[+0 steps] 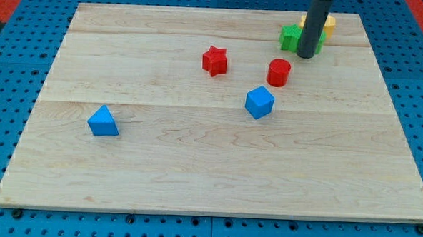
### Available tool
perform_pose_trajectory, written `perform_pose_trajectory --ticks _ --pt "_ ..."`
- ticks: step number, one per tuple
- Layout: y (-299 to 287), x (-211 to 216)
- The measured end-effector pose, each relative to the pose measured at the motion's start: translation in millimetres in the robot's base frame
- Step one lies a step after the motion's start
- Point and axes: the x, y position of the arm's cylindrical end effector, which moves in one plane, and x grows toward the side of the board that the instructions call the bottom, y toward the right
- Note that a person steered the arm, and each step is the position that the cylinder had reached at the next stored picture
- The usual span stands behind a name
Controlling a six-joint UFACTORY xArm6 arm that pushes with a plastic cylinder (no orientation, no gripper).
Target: Move red circle to the red star
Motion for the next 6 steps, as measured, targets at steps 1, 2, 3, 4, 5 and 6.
perform_pose_trajectory --ticks 1,2,3,4,5,6 --pt "10 25" --pt "20 48" --pt "2 51" --pt "-40 51" --pt "-72 43" --pt "-105 31"
